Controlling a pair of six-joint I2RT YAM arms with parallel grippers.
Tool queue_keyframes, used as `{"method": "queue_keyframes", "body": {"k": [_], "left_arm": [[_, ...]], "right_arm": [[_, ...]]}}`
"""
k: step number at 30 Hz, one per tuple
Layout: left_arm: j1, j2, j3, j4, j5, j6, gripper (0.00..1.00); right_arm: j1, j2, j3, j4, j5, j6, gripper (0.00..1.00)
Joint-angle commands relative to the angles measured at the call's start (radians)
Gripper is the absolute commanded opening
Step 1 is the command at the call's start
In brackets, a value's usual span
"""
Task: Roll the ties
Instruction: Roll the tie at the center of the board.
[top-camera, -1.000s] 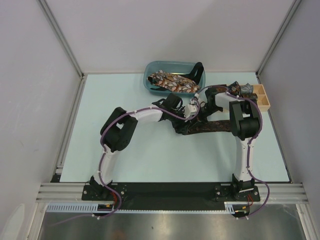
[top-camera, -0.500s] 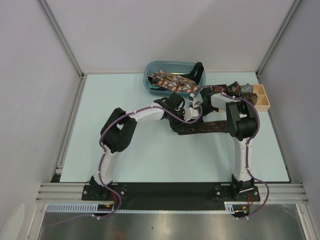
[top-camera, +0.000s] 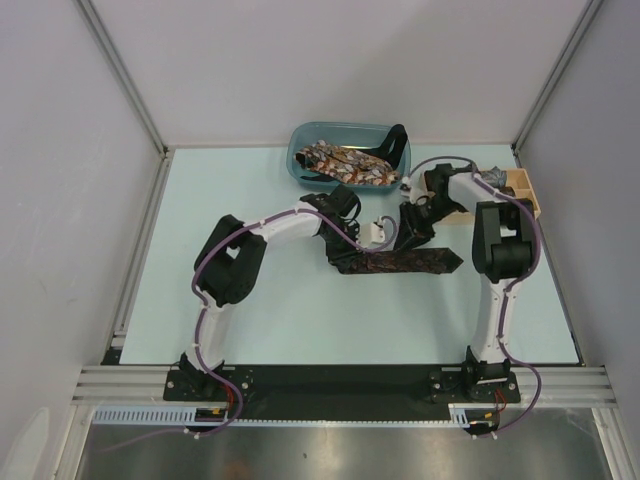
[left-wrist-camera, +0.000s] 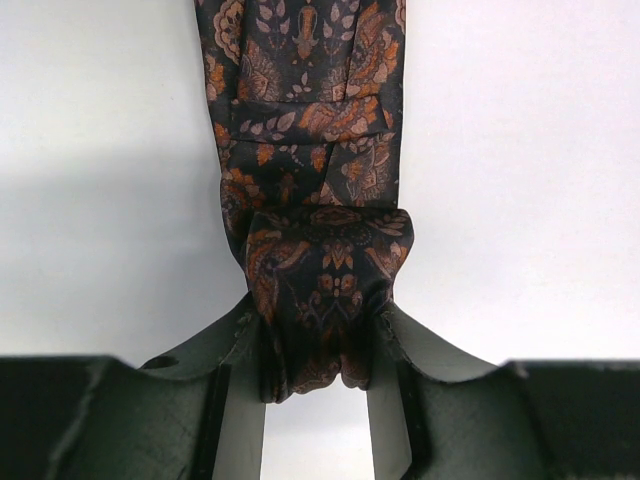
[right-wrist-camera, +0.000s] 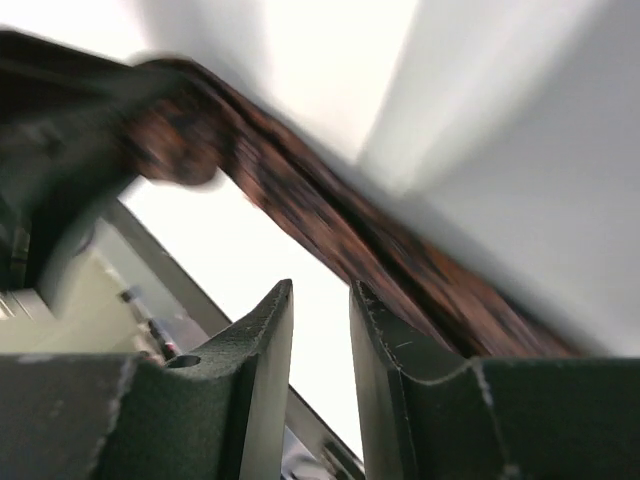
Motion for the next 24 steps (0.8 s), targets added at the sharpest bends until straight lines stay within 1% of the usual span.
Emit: {"method": "queue_keyframes", "body": {"k": [1, 5, 9, 14, 20, 24], "left_arm": [[0.018, 0.025, -0.024, -0.173, -0.038, 0.022, 0.22], [0.019, 0.025, -0.028, -0.168, -0.035, 0.023, 0.22], [0.019, 0.020, -0.037, -0.165, -0.033, 0.026, 0.22], [0.019, 0.019, -0.040, -0.165, -0.035, 0.028, 0.22], [0.019, 0.013, -0.051, -0.163, -0.029, 0.022, 0.22], [0.019, 0.008, -0.059, -0.162, -0.026, 0.019, 0.22]], "right_arm": [[-0.075, -0.122, -0.041, -0.142, 0.203, -0.196, 0.34], [-0.110, -0.165, -0.086, -0.142, 0.322, -0.258, 0.34], [-0.112, -0.162, -0.095, -0.132, 0.415, -0.285, 0.34], [-0.112, -0.148, -0.129, -0.078, 0.472, -0.285, 0.36], [-0.112, -0.119, -0.130, -0.037, 0.528, -0.259, 0.38], [-0.113, -0.110, -0.126, -0.023, 0.549, -0.244, 0.42]]}}
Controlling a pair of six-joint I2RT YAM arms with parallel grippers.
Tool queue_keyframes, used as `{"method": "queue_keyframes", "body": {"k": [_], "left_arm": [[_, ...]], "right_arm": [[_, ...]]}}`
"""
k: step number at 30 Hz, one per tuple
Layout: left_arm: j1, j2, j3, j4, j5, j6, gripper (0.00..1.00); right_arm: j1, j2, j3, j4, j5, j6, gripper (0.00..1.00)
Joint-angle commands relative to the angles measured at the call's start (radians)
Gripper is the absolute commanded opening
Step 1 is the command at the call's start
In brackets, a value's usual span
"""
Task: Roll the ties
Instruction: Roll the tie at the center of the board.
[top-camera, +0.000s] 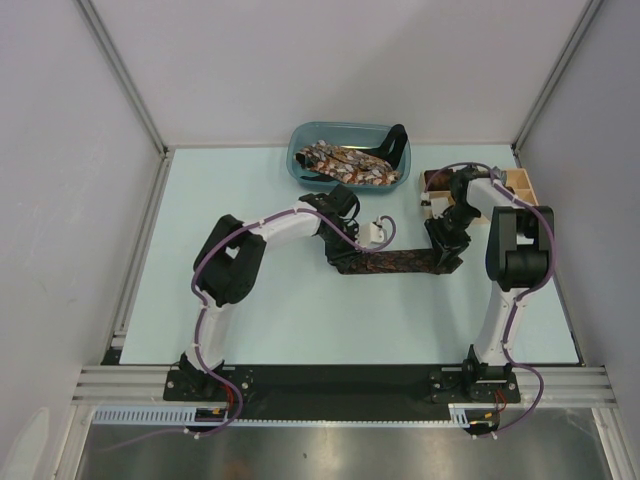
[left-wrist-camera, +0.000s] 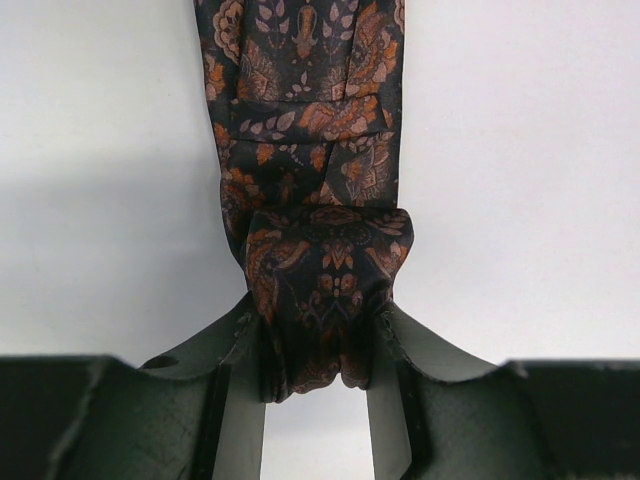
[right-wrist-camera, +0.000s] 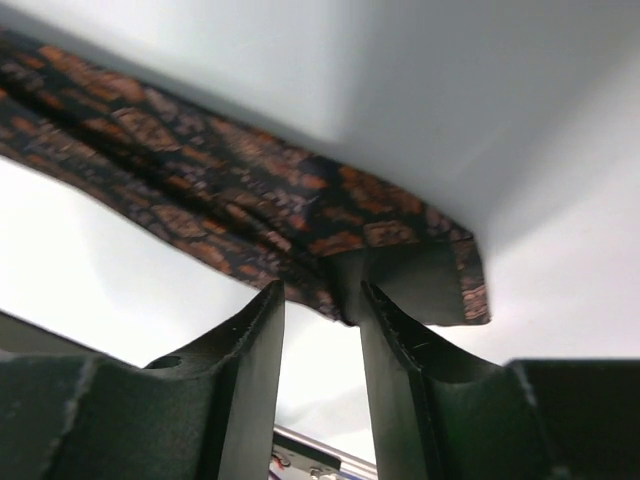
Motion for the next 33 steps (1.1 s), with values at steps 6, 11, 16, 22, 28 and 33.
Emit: {"method": "queue_keyframes", "body": {"k": [6, 11, 16, 22, 28, 33], "left_arm": [[0.015, 0.006, -0.057, -0.152, -0.037, 0.014, 0.22], [0.016, 0.002, -0.065, -0.148, -0.035, 0.012, 0.21], [0.021, 0.002, -0.074, -0.145, -0.037, 0.017, 0.22], [0.024, 0.002, -0.074, -0.143, -0.038, 0.020, 0.21], [0.030, -0.005, -0.091, -0.139, -0.037, 0.019, 0.20], [0.034, -0.018, -0.102, -0.136, -0.034, 0.019, 0.20]], "right_arm": [[0.000, 0.019, 0.008, 0.009, 0.031, 0.013, 0.25], [0.001, 0.006, 0.050, -0.020, 0.016, 0.013, 0.00], [0.001, 0.025, 0.117, -0.040, 0.020, -0.001, 0.00], [0.006, 0.068, 0.177, -0.042, 0.040, -0.029, 0.00], [0.003, 0.104, 0.136, 0.036, 0.099, -0.052, 0.00], [0.018, 0.078, 0.096, 0.039, 0.092, -0.049, 0.00]]}}
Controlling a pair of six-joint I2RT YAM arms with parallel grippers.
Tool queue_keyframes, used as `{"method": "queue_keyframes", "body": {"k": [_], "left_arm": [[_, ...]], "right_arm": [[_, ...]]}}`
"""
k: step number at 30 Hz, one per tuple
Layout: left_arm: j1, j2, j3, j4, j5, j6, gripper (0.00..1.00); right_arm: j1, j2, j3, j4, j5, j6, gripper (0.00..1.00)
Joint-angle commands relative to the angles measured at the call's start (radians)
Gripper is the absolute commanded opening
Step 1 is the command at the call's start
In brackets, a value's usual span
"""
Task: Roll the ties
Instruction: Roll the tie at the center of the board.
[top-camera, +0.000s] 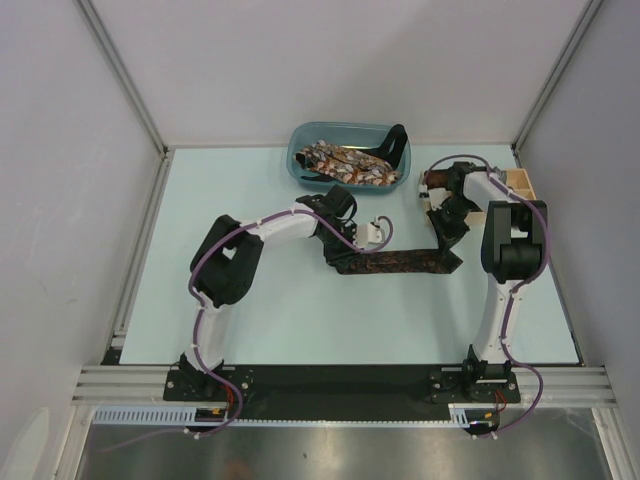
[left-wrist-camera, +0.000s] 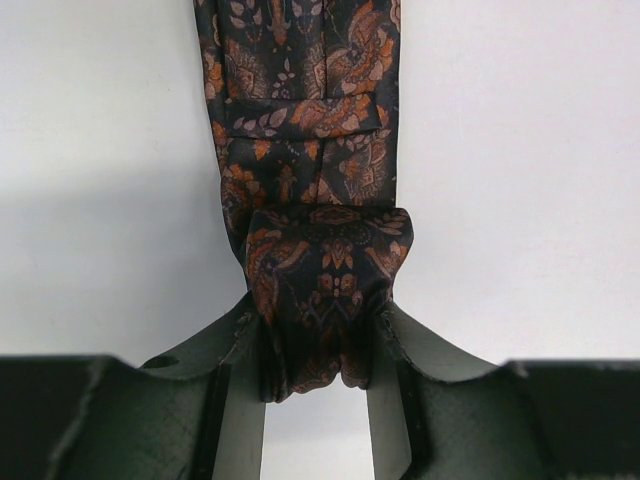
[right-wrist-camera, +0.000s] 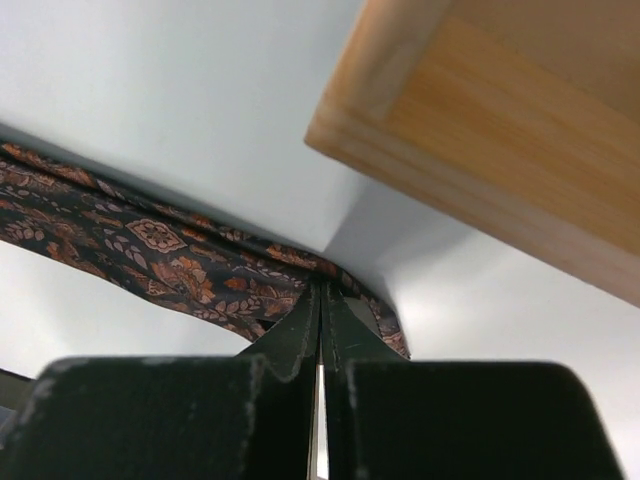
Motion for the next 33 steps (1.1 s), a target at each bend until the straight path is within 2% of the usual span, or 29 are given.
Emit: {"method": "queue_keyframes", "body": {"k": [1, 4, 6, 8, 10, 11, 12, 14, 16, 17, 19, 20, 24, 27, 33], "left_arm": [[0.025, 0.001, -0.060, -0.171, -0.050, 0.014, 0.20], [0.025, -0.002, -0.059, -0.163, -0.039, 0.007, 0.20], [0.025, -0.001, -0.059, -0.160, -0.034, 0.001, 0.20], [0.025, -0.001, -0.062, -0.156, -0.030, -0.002, 0.20], [0.025, -0.001, -0.071, -0.143, -0.031, -0.002, 0.20], [0.025, -0.001, -0.071, -0.140, -0.031, 0.000, 0.20], [0.025, 0.001, -0.072, -0.139, -0.033, -0.002, 0.20], [0.027, -0.005, -0.085, -0.127, -0.030, -0.005, 0.20], [0.027, -0.007, -0.094, -0.117, -0.022, -0.008, 0.20], [0.027, -0.005, -0.097, -0.114, -0.021, -0.009, 0.20], [0.027, -0.004, -0.097, -0.111, -0.017, -0.012, 0.20], [0.028, -0.007, -0.099, -0.108, -0.020, -0.020, 0.20], [0.031, -0.011, -0.108, -0.087, -0.014, -0.042, 0.20], [0.033, -0.004, -0.106, -0.082, -0.014, -0.051, 0.20], [0.031, -0.004, -0.108, -0.073, -0.008, -0.054, 0.20]], "right_arm": [[0.017, -0.025, -0.023, 0.010, 0.031, -0.012, 0.11], [0.019, -0.040, 0.052, -0.014, 0.002, 0.027, 0.34], [0.016, -0.046, 0.130, -0.047, -0.053, 0.063, 0.39], [0.008, -0.061, 0.165, -0.064, -0.115, 0.094, 0.39], [0.003, -0.075, 0.182, -0.076, -0.247, 0.161, 0.39], [0.003, -0.086, 0.176, -0.076, -0.296, 0.188, 0.39], [0.006, -0.091, 0.164, -0.065, -0.415, 0.214, 0.39], [0.034, -0.118, 0.089, -0.032, -0.501, 0.272, 0.39], [0.080, -0.127, -0.009, 0.033, -0.618, 0.321, 0.39], [0.094, -0.130, -0.043, 0.076, -0.655, 0.406, 0.39], [0.131, -0.120, -0.101, 0.209, -0.736, 0.474, 0.39], [0.141, -0.115, -0.150, 0.257, -0.770, 0.572, 0.39], [0.192, -0.103, -0.230, 0.506, -0.799, 0.737, 0.39], [0.233, -0.098, -0.270, 0.612, -0.799, 0.818, 0.40], [0.293, -0.068, -0.308, 0.711, -0.756, 0.863, 0.40]]}}
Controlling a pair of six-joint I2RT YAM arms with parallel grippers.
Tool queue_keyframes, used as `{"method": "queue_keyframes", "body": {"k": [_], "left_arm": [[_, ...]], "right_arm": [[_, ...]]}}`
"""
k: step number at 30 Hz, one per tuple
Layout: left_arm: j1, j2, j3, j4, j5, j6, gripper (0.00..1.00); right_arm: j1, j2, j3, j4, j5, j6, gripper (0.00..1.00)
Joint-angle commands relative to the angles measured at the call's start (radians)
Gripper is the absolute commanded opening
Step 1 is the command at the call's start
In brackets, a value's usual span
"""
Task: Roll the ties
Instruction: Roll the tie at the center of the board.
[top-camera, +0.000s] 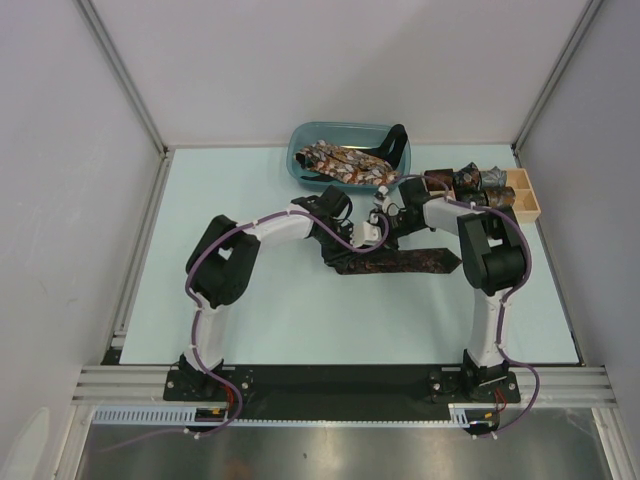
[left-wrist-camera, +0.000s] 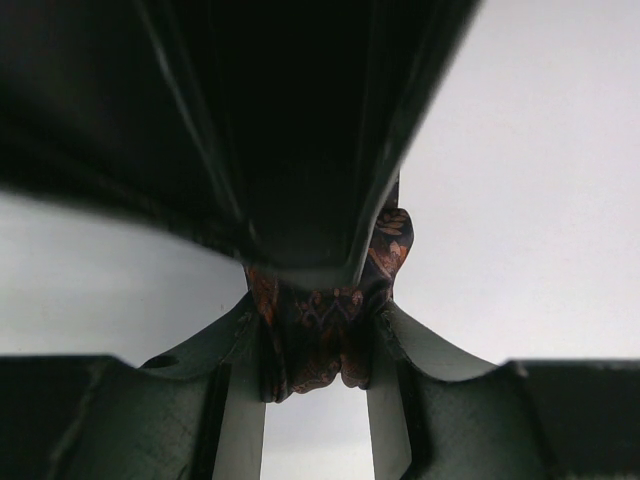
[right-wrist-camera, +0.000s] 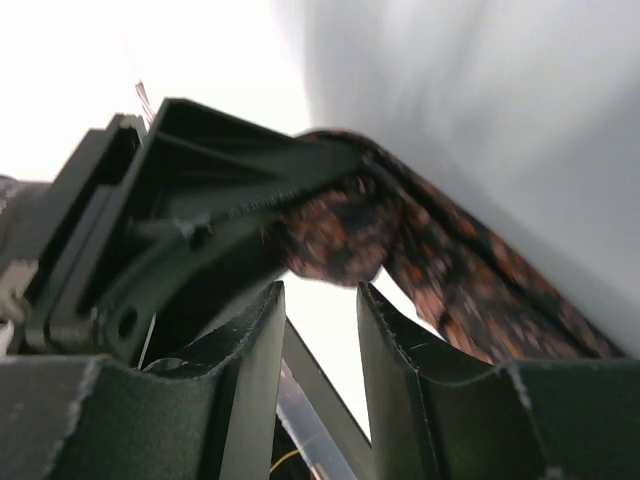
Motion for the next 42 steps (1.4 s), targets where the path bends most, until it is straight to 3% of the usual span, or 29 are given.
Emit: {"method": "queue_keyframes", "body": {"k": [1, 8, 10, 11, 12, 14, 15, 18, 22, 28, 29, 30, 42], "left_arm": [[0.015, 0.020, -0.057, -0.132, -0.039, -0.021, 0.20], [0.015, 0.019, -0.058, -0.132, -0.037, -0.022, 0.20], [0.015, 0.019, -0.058, -0.130, -0.037, -0.022, 0.20], [0.015, 0.019, -0.058, -0.130, -0.037, -0.024, 0.20], [0.015, 0.019, -0.058, -0.129, -0.039, -0.022, 0.20], [0.015, 0.015, -0.060, -0.129, -0.039, -0.024, 0.22], [0.017, 0.014, -0.060, -0.127, -0.039, -0.024, 0.22], [0.025, 0.005, -0.064, -0.115, -0.030, -0.033, 0.30], [0.052, -0.040, -0.080, -0.089, 0.030, -0.053, 0.59], [0.126, -0.155, -0.138, 0.009, 0.173, -0.079, 0.80], [0.129, -0.165, -0.159, 0.044, 0.176, -0.077, 0.92], [0.130, -0.182, -0.172, 0.068, 0.174, -0.087, 0.96], [0.065, -0.138, -0.104, 0.125, 0.135, -0.108, 1.00]], "right_arm": [[0.031, 0.021, -0.029, 0.154, 0.006, 0.089, 0.40], [0.052, 0.044, -0.052, 0.243, 0.020, 0.138, 0.42], [0.055, 0.044, -0.055, 0.260, 0.018, 0.146, 0.38], [0.057, 0.046, -0.058, 0.263, 0.021, 0.149, 0.34], [0.057, 0.047, -0.058, 0.261, 0.023, 0.147, 0.22], [0.057, 0.053, -0.058, 0.246, 0.032, 0.133, 0.11], [0.057, 0.061, -0.054, 0.212, 0.041, 0.105, 0.00], [0.046, 0.069, -0.050, 0.157, 0.073, 0.055, 0.00], [0.025, 0.078, -0.047, 0.115, 0.124, 0.015, 0.00], [0.003, 0.098, -0.032, 0.056, 0.168, -0.031, 0.00], [0.000, 0.101, -0.032, 0.056, 0.170, -0.032, 0.00], [-0.003, 0.101, -0.027, 0.050, 0.182, -0.034, 0.00], [-0.038, 0.132, 0.028, -0.076, 0.265, -0.123, 0.00]]}}
